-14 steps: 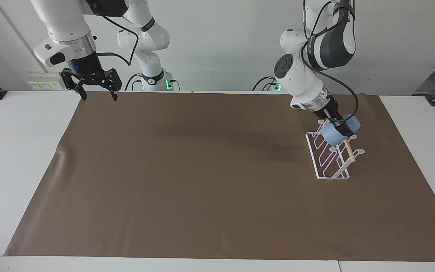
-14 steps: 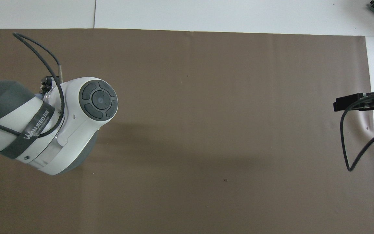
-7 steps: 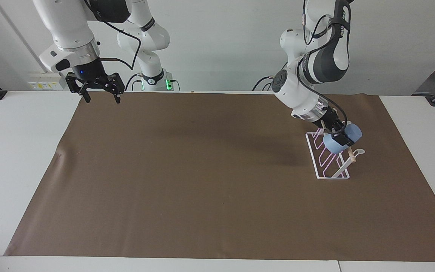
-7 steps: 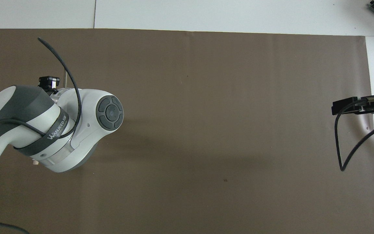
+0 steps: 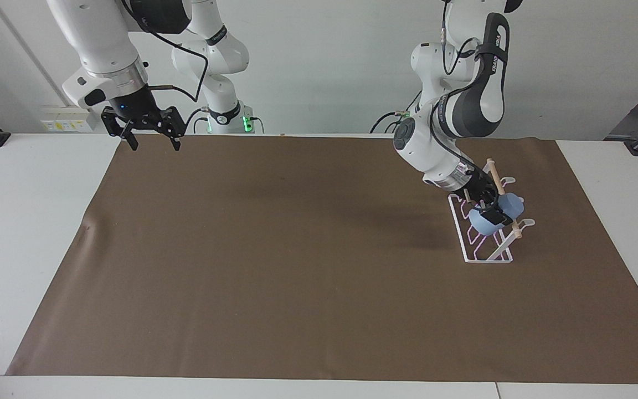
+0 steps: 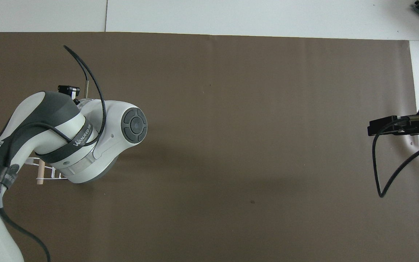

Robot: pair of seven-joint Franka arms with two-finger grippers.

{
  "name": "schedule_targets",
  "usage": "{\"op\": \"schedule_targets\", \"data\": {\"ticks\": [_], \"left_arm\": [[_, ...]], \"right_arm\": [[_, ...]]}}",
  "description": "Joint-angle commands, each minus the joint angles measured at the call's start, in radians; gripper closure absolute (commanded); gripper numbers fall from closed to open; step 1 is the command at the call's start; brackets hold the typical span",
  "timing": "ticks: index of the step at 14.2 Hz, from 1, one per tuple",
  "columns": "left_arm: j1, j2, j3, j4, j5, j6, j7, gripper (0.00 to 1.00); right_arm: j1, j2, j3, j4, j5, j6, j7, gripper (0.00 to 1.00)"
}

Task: Hang cup on cup holder
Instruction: 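Carry the cup to the rack with the left gripper while the right gripper retracts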

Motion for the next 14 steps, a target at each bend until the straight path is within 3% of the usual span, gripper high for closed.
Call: {"op": "schedule_targets", "data": {"ticks": [1, 5, 10, 14], "left_arm": [[0.006, -0.003, -0.003, -0.003, 0.013, 0.020, -0.017, 0.00], [-0.006, -0.002, -0.005, 0.028, -0.011, -0.018, -0.020, 0.00], [0.032, -0.003, 0.001, 0.161, -0.287, -0.075, -0.024, 0.00], [0.035, 0.002, 0.001, 0.241, -0.454, -0.125, -0.218, 0.00]], "right_arm": [[-0.006, -0.028, 0.007, -0.037, 0.002, 0.028, 0.011, 0.00], [-0.015, -0.030, 0.005, -0.035, 0.015, 0.013, 0.005, 0.00], [-0.009, 0.042, 0.007, 0.084, -0.001, -0.055, 0.010, 0.00], [-0.004, 0.045, 0.008, 0.080, -0.013, -0.055, 0.014, 0.00]]}}
